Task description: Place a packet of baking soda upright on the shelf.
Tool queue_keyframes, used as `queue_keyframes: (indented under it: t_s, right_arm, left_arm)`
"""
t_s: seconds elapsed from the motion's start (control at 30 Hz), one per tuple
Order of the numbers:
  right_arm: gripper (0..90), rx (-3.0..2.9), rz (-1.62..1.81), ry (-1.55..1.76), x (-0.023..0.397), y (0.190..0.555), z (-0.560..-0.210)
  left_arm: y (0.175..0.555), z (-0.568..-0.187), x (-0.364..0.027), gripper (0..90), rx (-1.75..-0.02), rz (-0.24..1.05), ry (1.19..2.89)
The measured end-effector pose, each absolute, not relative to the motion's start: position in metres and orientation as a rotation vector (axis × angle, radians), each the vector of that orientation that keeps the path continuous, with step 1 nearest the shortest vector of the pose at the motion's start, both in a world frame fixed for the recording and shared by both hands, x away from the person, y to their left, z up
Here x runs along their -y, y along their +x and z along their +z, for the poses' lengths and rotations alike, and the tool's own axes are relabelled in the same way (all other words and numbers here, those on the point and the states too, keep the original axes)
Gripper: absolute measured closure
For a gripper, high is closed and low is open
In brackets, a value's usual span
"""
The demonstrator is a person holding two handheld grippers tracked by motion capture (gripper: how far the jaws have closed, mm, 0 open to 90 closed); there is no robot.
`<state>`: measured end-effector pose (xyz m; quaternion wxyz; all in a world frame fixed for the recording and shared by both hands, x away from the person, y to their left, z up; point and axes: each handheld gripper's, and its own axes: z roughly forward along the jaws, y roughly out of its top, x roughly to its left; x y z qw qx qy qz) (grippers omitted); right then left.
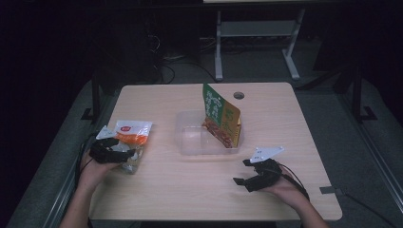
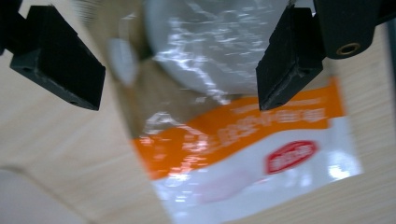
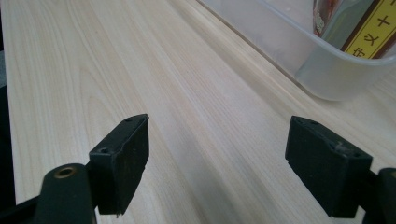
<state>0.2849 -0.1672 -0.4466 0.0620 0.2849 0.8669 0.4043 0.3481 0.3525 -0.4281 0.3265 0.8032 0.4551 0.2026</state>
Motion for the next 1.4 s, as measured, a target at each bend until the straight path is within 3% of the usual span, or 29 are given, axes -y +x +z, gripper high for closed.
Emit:
queue_keyframes:
  t_s: [0.27,0.47,0.8,1.1,1.4]
  right_arm:
    - [21.2,-2.614,1.223,0.878,0.17,0.286,-0.446]
    - [21.2,-2.611,1.218,0.886,0.17,0.286,-0.447]
    - [21.2,-2.613,1.213,0.889,0.171,0.286,-0.447]
    - [21.2,-2.613,1.207,0.884,0.171,0.286,-0.447]
    - [21.3,-2.614,1.202,0.886,0.171,0.285,-0.447]
  left_arm:
    - [0.368,-0.436,-0.382,15.1,-1.316,0.546,2.019]
    - [0.381,-0.444,-0.389,15.1,-1.361,0.519,2.054]
    - [0.387,-0.456,-0.397,21.1,-1.381,0.363,2.005]
    - [0.386,-0.458,-0.394,41.0,-1.354,0.286,2.001]
    - [0.381,-0.453,-0.386,76.8,-1.257,0.355,2.118]
